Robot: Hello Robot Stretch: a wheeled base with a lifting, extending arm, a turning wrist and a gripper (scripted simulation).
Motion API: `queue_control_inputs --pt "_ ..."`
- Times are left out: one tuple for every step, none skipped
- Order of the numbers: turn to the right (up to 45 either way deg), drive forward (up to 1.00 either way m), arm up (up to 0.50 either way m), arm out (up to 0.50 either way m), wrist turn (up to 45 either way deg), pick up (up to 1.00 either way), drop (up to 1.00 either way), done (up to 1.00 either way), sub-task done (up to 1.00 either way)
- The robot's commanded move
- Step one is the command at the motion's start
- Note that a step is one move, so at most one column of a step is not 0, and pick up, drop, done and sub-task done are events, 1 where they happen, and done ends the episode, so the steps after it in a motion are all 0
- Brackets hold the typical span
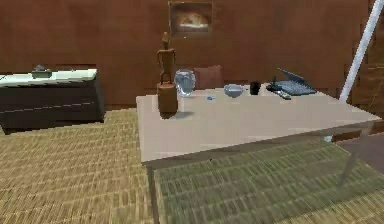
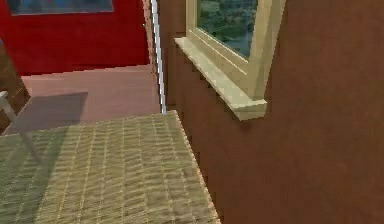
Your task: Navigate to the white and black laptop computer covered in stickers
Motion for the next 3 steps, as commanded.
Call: queue_control_inputs --pt "-45.0 0.00 0.00 0.00 0.0 0.00 0.00 0.00 0.00" --pt "-18.0 0.00 0.00 0.00 0.0 0.00 0.00 0.00 0.00" --pt "0.0 1.00 0.00 0.00 0.0 0.00 0.00 0.00 0.00"
